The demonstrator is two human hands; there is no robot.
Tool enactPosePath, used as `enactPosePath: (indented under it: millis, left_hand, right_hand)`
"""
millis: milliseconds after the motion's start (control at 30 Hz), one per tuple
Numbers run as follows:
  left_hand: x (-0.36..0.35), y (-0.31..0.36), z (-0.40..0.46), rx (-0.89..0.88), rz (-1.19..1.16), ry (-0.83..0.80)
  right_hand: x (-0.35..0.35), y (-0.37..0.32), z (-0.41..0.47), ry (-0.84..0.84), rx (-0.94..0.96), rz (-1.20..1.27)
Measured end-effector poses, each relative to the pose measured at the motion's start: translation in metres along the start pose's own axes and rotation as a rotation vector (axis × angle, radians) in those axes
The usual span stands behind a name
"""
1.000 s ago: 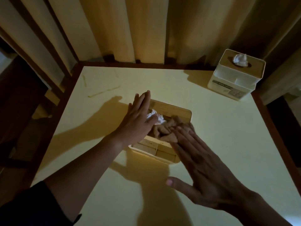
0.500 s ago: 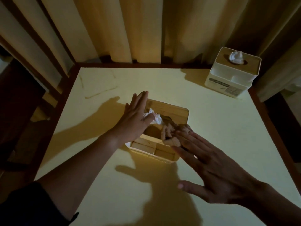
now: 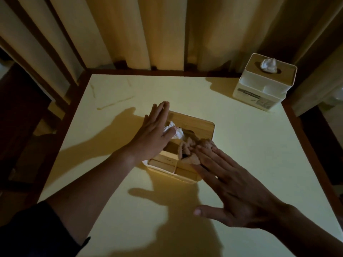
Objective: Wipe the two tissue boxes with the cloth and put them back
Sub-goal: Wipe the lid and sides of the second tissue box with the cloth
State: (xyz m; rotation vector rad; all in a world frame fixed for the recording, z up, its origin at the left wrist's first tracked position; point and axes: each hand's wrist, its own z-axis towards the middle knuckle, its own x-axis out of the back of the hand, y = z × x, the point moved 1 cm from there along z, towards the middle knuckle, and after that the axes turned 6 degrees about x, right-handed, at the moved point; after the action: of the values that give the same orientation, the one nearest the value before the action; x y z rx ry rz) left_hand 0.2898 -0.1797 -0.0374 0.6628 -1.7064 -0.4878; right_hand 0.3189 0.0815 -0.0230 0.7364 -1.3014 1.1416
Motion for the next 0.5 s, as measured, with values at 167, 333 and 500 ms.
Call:
enactPosePath:
  millis: [167,333,500]
  left_hand:
    - [0.003,-0.006,0.001,-0.010,-0.090,-0.004]
    - [0.002,-0.004,0.001,-0.019,-0.002,-0.002]
    - [0.004,-0.001,-0.001,0.019,-0.043,-0.030]
  right_hand:
    - [-0.017,-0.020,0.053,0.049,0.008,0.023]
    - [-0.010,-0.011,0.007,0.045,-0.034,0.031]
    - [-0.007,0.026,0.004,0.048,-0.123,0.062]
